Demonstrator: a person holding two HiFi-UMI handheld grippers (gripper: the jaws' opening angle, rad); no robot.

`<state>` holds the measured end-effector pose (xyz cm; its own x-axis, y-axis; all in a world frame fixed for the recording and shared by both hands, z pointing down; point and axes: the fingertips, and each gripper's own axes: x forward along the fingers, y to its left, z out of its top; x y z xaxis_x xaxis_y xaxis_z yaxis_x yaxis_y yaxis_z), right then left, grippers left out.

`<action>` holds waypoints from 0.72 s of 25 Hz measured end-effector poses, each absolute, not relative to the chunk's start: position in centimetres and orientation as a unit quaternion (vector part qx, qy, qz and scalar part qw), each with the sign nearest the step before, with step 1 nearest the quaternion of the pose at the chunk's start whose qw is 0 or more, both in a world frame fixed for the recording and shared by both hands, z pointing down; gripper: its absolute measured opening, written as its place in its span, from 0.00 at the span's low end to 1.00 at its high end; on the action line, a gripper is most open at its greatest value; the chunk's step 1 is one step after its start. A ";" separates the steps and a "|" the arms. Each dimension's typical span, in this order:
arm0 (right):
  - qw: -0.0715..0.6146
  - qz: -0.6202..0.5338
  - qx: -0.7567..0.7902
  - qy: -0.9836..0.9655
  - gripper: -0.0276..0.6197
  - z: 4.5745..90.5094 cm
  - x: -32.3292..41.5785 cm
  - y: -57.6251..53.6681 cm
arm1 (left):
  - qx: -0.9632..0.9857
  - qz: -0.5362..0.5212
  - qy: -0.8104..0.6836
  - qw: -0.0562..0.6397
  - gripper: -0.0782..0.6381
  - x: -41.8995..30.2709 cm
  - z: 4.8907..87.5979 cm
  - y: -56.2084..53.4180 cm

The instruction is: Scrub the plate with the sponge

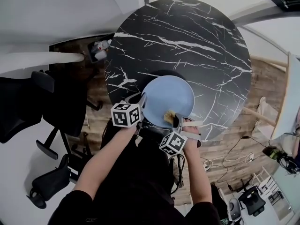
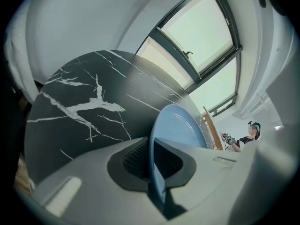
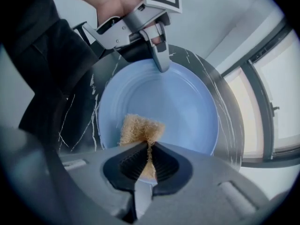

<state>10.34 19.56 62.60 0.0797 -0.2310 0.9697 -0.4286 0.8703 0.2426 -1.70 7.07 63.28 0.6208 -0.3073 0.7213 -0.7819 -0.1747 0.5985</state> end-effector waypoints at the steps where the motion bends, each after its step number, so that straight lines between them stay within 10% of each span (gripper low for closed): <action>1: 0.688 0.077 0.240 -0.681 0.08 62.7 9.7 19.8 | 0.732 0.226 -0.372 0.525 0.14 -1.7 63.3 7.1; 18: 0.629 0.057 0.182 -0.754 0.08 63.2 2.1 18.8 | 0.749 0.235 -0.349 0.512 0.13 -1.5 63.2 7.2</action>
<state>2.08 18.79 63.20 -0.1424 -0.2040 0.9686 -0.3462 0.9270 0.1443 -1.52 7.24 63.16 0.6459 -0.2820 0.7094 -0.7634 -0.2319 0.6029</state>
